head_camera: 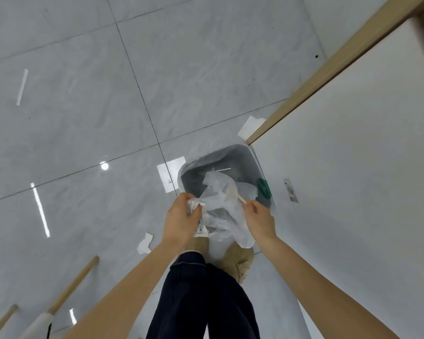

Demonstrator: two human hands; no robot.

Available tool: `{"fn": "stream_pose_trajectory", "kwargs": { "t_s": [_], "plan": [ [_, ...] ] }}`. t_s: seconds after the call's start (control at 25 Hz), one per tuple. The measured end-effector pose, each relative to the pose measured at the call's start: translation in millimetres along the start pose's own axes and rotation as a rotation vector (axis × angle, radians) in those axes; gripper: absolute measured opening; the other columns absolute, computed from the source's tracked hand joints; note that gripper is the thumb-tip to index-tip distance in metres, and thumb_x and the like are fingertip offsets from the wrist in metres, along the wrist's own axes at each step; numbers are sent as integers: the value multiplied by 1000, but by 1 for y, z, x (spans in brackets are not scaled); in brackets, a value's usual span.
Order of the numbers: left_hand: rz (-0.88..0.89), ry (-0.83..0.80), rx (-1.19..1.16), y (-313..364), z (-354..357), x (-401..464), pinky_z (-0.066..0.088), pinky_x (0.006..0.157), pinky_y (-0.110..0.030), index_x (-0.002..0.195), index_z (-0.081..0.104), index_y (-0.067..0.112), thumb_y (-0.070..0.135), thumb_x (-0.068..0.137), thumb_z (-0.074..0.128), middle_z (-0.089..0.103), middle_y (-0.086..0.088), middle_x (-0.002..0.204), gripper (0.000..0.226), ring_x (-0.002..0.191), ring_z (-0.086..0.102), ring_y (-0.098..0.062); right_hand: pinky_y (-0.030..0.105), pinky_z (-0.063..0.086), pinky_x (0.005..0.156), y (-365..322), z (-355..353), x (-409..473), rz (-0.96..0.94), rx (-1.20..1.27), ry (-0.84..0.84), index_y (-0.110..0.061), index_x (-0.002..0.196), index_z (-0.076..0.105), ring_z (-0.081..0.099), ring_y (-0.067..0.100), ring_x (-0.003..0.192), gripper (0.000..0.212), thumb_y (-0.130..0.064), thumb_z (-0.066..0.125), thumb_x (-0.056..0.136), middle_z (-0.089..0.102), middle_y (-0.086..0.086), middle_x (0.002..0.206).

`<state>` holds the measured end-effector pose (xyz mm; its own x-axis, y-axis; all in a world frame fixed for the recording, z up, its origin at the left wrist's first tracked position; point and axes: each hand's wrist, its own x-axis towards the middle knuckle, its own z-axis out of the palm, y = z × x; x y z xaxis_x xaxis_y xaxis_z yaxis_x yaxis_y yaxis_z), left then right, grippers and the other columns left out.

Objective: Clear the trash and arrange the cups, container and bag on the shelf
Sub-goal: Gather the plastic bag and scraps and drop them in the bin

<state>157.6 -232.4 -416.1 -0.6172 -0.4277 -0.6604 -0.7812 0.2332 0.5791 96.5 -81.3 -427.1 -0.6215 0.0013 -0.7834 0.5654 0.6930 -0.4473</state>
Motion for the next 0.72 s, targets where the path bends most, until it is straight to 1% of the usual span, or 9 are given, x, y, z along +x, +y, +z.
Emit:
{"fn": "stream_pose_trajectory", "kwargs": {
  "t_s": [0.12,0.16,0.2,0.28,0.36,0.52,0.56,0.64,0.72],
  "plan": [
    [-2,-35,-30,-13,17,35,45,63,-25,94,42,18,14,87,50,55,-3,88,11,76,52,-18,28,31,72,8,14,35,8,29,8,-8,94,55,44,23,82,26,-17,31,96,50,3,74],
    [-1,-55,-26,-16,23,45,43,59,-21,93,41,19,16,87,51,54,-1,88,12,74,52,-15,29,32,73,10,19,45,8,30,15,-7,95,56,45,23,82,27,-17,31,96,52,4,75],
    [0,-68,-20,-21,28,54,41,58,-18,94,40,19,17,87,51,54,-1,88,13,74,52,-14,29,33,75,12,23,55,6,21,19,-5,100,57,47,25,84,30,-17,30,96,57,9,83],
    [-8,-76,-13,-30,42,73,43,65,-21,96,40,19,19,87,52,54,-1,93,15,78,52,-16,30,36,80,17,31,74,15,-8,25,-3,111,57,51,27,91,34,-18,30,97,62,16,105],
    [-18,-90,17,-37,56,90,45,73,-28,103,42,14,19,87,52,56,-7,103,20,85,54,-19,29,37,84,24,38,91,22,-22,20,-4,116,54,52,25,93,35,-20,30,97,61,17,115],
    [-27,-122,95,-53,83,117,49,87,-40,112,41,9,20,87,52,55,-15,116,29,97,57,-29,33,39,91,42,55,120,19,-39,7,-6,118,52,53,33,109,35,-20,29,97,60,16,119],
    [-13,-133,141,-56,89,122,49,88,-41,113,40,8,20,87,51,53,-16,117,30,98,57,-31,33,39,90,46,58,126,14,-41,-3,-6,118,52,53,34,109,34,-19,29,97,60,16,119],
    [26,-155,253,-59,100,130,48,85,-41,113,38,7,20,89,48,50,-17,119,30,96,58,-34,30,38,85,54,65,137,13,-43,-26,-7,117,53,54,33,107,33,-19,30,97,61,17,118],
    [71,-181,343,-60,109,139,47,83,-42,114,37,6,21,89,46,48,-18,120,30,97,57,-37,32,39,87,59,69,146,21,-32,-31,-8,117,53,54,34,108,32,-19,31,96,60,18,118]
  ]
}}
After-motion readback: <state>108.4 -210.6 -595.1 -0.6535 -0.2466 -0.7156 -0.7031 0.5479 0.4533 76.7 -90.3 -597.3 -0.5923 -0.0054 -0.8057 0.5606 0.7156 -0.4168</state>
